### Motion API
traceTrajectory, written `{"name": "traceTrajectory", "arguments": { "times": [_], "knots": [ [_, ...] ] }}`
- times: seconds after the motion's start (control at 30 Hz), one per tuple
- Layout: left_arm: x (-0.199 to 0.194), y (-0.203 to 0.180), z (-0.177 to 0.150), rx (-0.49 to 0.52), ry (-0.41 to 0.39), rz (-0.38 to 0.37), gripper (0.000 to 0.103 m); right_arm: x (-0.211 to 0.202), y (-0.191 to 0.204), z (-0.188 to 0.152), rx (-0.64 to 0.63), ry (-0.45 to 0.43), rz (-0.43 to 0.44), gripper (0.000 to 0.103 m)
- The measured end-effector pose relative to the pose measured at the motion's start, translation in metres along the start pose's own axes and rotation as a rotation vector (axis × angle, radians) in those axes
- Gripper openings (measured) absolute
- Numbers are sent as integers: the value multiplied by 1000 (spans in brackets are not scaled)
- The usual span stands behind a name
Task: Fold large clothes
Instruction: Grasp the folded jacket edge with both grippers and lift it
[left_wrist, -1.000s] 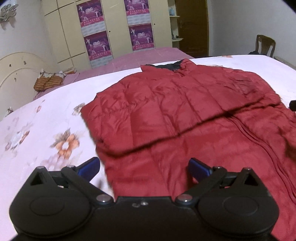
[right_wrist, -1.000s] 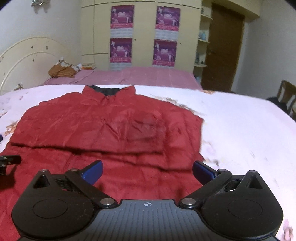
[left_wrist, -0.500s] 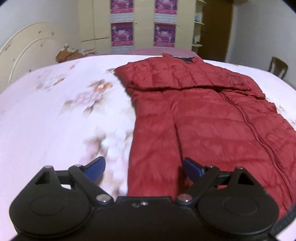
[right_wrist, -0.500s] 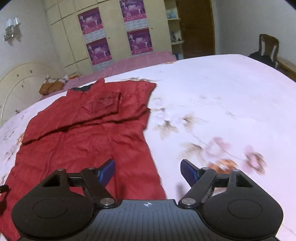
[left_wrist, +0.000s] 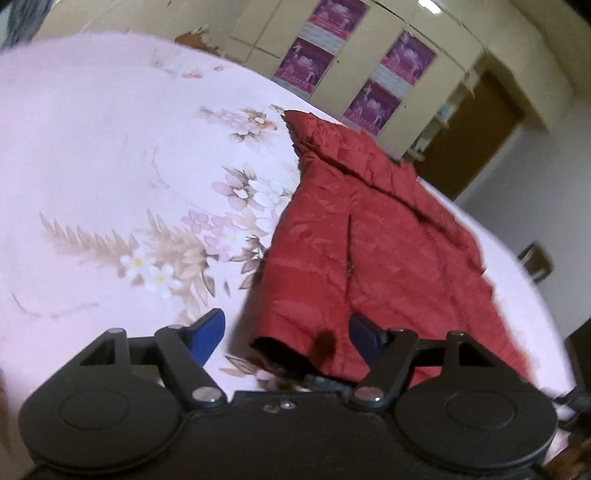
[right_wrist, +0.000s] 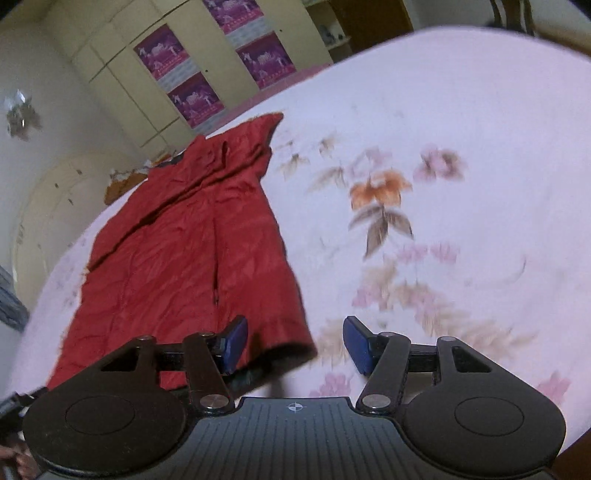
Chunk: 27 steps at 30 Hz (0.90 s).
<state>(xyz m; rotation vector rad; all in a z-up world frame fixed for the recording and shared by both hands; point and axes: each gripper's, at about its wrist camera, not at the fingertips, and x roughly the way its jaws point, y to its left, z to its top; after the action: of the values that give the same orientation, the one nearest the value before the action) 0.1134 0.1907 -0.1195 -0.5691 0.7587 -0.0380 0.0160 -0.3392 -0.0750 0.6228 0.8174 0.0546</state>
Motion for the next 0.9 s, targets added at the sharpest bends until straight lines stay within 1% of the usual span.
{"name": "traceTrajectory", "arguments": {
  "times": [0.03, 0.07, 0.1, 0.2, 0.3, 0.43, 0.47, 0.5, 0.53, 0.57, 0.63, 0.67, 0.7, 0.73, 0.77, 0.8, 0.83, 0.9],
  "knots": [
    [3, 6, 2, -59, 9, -45, 65, 7, -3, 4, 30, 7, 22, 58],
    [7, 10, 4, -97, 20, -72, 62, 11, -8, 7, 62, 10, 50, 58],
    [12, 11, 7, -111, 24, -82, 62, 14, -12, 10, 100, 16, 91, 58],
    [29, 12, 22, -106, 61, -127, 61, 30, -22, 23, 157, 52, 189, 58],
    [44, 15, 37, -106, 126, -180, 61, 43, -29, 36, 180, 86, 268, 58],
    [59, 9, 45, -24, 176, -206, 61, 55, -36, 46, 187, 132, 331, 57],
    [62, 7, 46, -2, 182, -212, 61, 56, -36, 48, 173, 140, 333, 55],
    [63, 5, 46, 12, 184, -212, 57, 58, -35, 49, 159, 148, 316, 43],
    [66, 3, 48, 27, 185, -206, 54, 62, -35, 49, 154, 156, 305, 39],
    [68, 1, 49, 42, 184, -202, 50, 65, -35, 49, 156, 164, 312, 36],
    [73, -3, 49, 57, 183, -196, 46, 69, -35, 50, 151, 170, 323, 33],
    [75, -6, 50, 68, 182, -191, 38, 72, -35, 50, 154, 174, 331, 33],
    [77, -10, 50, 89, 191, -184, 22, 74, -34, 51, 152, 181, 342, 33],
    [77, -11, 50, 102, 200, -183, 9, 76, -32, 51, 141, 190, 351, 30],
    [77, -10, 50, 88, 203, -215, 5, 79, -29, 52, 131, 202, 355, 20],
    [74, -11, 51, 84, 192, -242, 5, 80, -27, 51, 130, 221, 362, 5],
    [67, -11, 52, 86, 169, -261, 4, 78, -26, 51, 124, 215, 367, 5],
    [58, -8, 56, 50, 140, -285, 4, 71, -23, 55, 133, 192, 384, 5]
  ]
}}
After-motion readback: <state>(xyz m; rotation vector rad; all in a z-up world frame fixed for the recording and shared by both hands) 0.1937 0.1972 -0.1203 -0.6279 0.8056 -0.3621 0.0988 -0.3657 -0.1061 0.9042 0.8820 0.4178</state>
